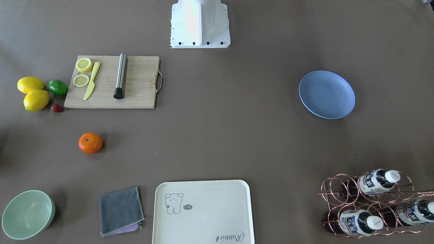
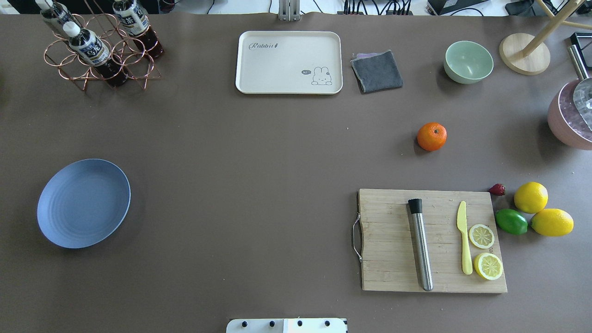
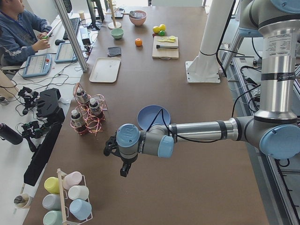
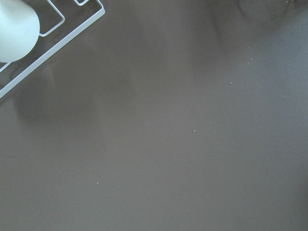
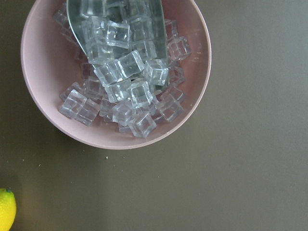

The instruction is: Pick orange to plate

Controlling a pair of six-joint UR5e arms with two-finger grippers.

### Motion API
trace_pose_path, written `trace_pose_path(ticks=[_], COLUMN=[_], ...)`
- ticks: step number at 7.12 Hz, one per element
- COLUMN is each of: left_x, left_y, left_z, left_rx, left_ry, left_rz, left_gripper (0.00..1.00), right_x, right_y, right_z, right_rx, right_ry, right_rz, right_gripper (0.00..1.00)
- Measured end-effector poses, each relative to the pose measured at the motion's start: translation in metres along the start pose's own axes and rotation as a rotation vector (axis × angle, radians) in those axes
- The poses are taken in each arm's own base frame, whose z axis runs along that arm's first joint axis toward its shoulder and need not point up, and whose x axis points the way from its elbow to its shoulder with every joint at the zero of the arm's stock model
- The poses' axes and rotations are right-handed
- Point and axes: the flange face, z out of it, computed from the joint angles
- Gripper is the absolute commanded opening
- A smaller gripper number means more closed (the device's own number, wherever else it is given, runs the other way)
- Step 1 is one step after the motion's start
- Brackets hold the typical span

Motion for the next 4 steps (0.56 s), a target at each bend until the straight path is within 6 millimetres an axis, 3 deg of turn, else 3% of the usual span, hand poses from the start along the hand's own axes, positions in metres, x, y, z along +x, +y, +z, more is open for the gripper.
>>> trace_pose_path(ticks=[4], left_x=[0.0005], left_y=[0.0006], left_z=[-0.0005], left_rx=[0.021], left_ry=[-0.010], left_rz=[0.025], left_gripper=[0.99], right_x=[-0.0015], right_y=[-0.0003], right_z=[0.0005], right_rx=[-0.001], right_ry=[-0.009], right_rz=[-0.003], right_gripper=[1.00])
